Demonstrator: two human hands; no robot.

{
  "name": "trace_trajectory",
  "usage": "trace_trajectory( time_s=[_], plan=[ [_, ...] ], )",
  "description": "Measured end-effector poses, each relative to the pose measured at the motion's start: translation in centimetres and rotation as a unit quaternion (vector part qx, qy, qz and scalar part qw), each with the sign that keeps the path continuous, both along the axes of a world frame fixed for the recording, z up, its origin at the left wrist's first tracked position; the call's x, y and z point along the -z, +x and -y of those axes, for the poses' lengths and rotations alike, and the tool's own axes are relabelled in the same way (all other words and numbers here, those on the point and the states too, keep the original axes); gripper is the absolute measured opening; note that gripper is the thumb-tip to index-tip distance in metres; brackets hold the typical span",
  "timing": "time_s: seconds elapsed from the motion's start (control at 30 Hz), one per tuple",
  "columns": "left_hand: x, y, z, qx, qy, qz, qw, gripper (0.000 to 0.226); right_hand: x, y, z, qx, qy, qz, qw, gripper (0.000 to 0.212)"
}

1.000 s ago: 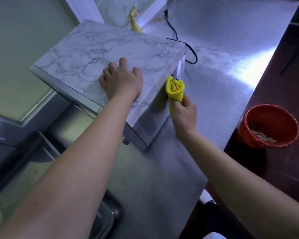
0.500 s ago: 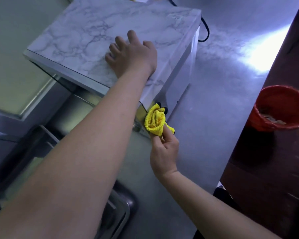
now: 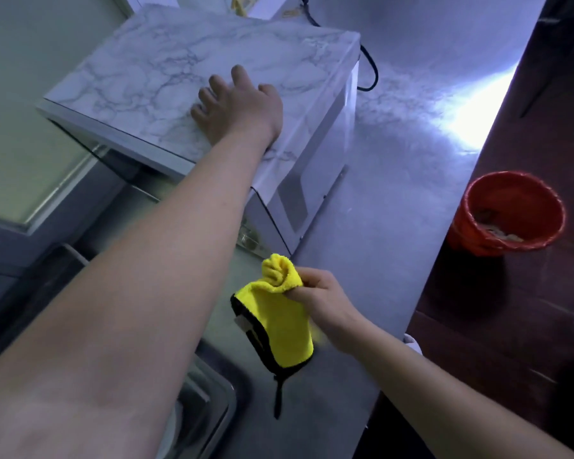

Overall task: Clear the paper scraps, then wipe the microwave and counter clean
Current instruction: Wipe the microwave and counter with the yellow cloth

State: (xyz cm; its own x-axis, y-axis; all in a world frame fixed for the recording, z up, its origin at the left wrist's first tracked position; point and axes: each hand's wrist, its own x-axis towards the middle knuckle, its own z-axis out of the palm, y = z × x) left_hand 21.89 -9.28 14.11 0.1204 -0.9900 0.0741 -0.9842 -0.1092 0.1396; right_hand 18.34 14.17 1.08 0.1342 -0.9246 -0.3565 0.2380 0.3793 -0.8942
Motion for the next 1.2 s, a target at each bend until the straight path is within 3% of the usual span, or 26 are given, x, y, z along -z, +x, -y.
trace_trajectory(
  time_s=[0.1, 0.2, 0.3, 0.37, 0.53, 0.73, 0.87, 1.0, 1.13, 1.2],
  plan=[
    [0.0, 0.0, -0.1, -0.001, -0.004, -0.003, 1.000, 0.049, -1.1, -3.0, 1.7, 0.135, 0.031, 0.048, 0.989, 0.030],
    [0.1, -0.1, 0.0, -0.002, -0.011, 0.000, 1.000, 0.050, -2.6, -7.4, 5.7, 0.255, 0.016, -0.010, 0.967, 0.036],
    [0.2, -0.1, 0.1, -0.004, -0.016, 0.000, 1.000, 0.050, -5.0, -11.7, 11.4, 0.400, -0.051, -0.050, 0.914, 0.024],
    [0.3, -0.1, 0.1, -0.003, -0.021, 0.000, 1.000, 0.050, -6.9, -13.4, 15.6, 0.435, -0.079, -0.060, 0.895, 0.008],
    [0.5, -0.2, 0.0, -0.004, -0.030, 0.000, 1.000, 0.051, -8.7, -11.8, 20.9, 0.386, -0.064, -0.160, 0.906, 0.018],
    [0.8, -0.2, 0.1, -0.006, -0.036, -0.003, 0.999, 0.050, -6.8, -4.7, 11.8, 0.313, -0.135, -0.175, 0.924, 0.019],
    [0.6, -0.1, 0.0, -0.004, -0.038, -0.006, 0.999, 0.048, -7.0, -1.2, 6.4, 0.260, -0.175, -0.171, 0.934, 0.044],
    [0.4, -0.2, -0.3, -0.006, -0.035, -0.009, 0.999, 0.047, -6.8, -0.1, 4.0, 0.204, -0.182, -0.122, 0.954, 0.028],
    [0.2, -0.3, -0.5, -0.011, -0.033, -0.010, 0.999, 0.045, -6.1, -0.4, 3.3, 0.154, -0.173, -0.089, 0.969, 0.026],
    [0.1, -0.3, -0.6, -0.012, -0.030, -0.014, 0.999, 0.045, -5.4, -1.5, 3.2, 0.067, -0.145, -0.093, 0.983, 0.022]
  ],
)
